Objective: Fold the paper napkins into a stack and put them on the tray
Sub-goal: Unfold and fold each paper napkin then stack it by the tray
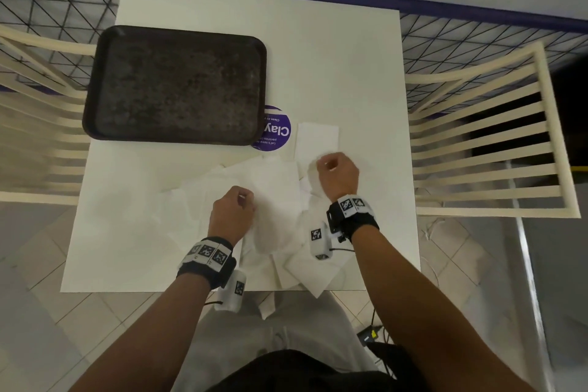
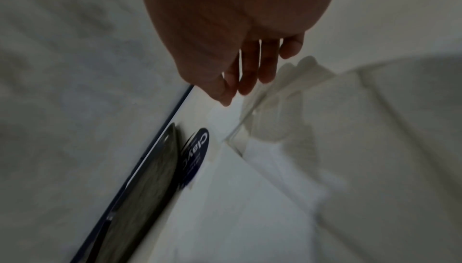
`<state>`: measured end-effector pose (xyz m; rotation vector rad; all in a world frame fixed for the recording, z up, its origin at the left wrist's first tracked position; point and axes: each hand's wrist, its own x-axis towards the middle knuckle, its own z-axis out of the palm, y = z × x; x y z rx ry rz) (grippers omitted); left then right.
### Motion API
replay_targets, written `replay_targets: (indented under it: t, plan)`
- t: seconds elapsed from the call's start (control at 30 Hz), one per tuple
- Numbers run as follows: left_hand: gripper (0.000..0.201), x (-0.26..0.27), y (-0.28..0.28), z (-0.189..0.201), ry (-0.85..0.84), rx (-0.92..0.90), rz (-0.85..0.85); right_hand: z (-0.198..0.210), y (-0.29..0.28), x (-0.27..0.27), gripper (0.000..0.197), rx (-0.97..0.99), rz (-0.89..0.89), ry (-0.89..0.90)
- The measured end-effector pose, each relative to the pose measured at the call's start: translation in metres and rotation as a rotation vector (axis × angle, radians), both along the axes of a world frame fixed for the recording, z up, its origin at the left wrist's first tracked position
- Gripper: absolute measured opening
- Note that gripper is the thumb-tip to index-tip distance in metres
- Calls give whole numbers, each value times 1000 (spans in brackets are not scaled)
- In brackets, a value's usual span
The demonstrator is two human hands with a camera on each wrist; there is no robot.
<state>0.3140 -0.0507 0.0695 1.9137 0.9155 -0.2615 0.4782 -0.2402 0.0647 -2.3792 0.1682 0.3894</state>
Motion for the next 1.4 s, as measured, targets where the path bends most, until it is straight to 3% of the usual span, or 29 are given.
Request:
replay_targets:
  t: [0.17, 0.27, 0.4, 0.83, 0.93, 1.1, 1.23, 1.4]
  plan:
    - [22, 1, -2, -5, 42, 24, -29, 0, 0, -51, 23, -153, 226, 148]
    - [18, 2, -4, -3, 34, 39, -51, -3, 3, -68, 26, -164, 232, 204]
    - [12, 2, -5, -4, -5, 57, -49, 0, 7, -74, 13, -89, 152, 227]
    - [7, -4, -10, 13, -152, -41, 47, 6, 3, -89, 7, 165, 73, 177]
    - [6, -4, -10, 19, -191, -135, 86, 10, 5, -95, 26, 263, 51, 185]
    - [10, -4, -8, 23, -262, -167, 122, 22, 6, -98, 42, 454, 40, 177]
    - [14, -7, -8, 26, -286, -186, 158, 32, 6, -99, 53, 480, 101, 95]
    - [38, -13, -10, 32, -356, -278, 175, 37, 4, -102, 38, 434, 205, -3]
